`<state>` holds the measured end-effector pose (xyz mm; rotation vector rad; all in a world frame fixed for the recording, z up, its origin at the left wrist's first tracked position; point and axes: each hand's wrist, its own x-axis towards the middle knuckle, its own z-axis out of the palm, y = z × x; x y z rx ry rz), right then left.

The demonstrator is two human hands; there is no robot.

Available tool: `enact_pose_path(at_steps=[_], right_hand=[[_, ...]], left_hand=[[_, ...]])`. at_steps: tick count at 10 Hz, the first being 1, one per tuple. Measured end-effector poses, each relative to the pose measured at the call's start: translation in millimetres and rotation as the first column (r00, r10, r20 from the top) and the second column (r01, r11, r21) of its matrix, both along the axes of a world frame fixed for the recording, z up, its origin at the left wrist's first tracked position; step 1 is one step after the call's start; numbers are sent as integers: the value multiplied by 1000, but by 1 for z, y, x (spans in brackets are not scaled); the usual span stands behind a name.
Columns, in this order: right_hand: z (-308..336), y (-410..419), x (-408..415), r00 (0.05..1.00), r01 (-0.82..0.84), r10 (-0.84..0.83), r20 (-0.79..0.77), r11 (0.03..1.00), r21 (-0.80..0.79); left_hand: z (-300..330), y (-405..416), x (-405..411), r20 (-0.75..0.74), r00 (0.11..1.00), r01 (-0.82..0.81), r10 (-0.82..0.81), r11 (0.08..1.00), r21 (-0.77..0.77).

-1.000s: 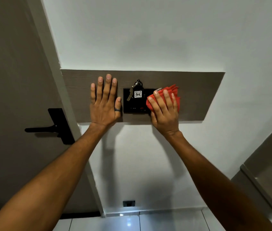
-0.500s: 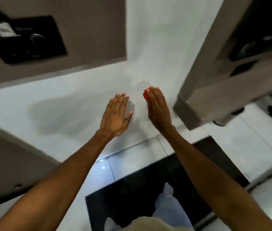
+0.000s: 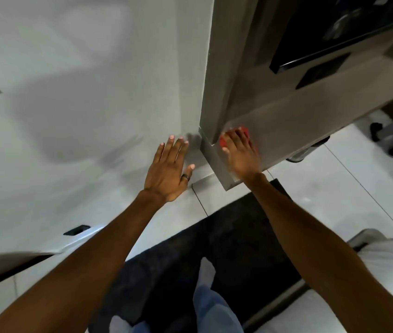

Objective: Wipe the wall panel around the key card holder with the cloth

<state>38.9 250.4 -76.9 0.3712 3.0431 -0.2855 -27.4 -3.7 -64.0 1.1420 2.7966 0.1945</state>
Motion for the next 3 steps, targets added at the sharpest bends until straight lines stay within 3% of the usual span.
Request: enact_pose_path(at_steps=[1,3], right_hand=[[-29,12,-6,990,0,7,142,999,-46],[-19,6,-10,992,-32,29,126,999,21]], left_hand=[[-11,14,3,34,999,-32,33,999,-26],[0,-4,10,-18,999,-46,46,999,-28]])
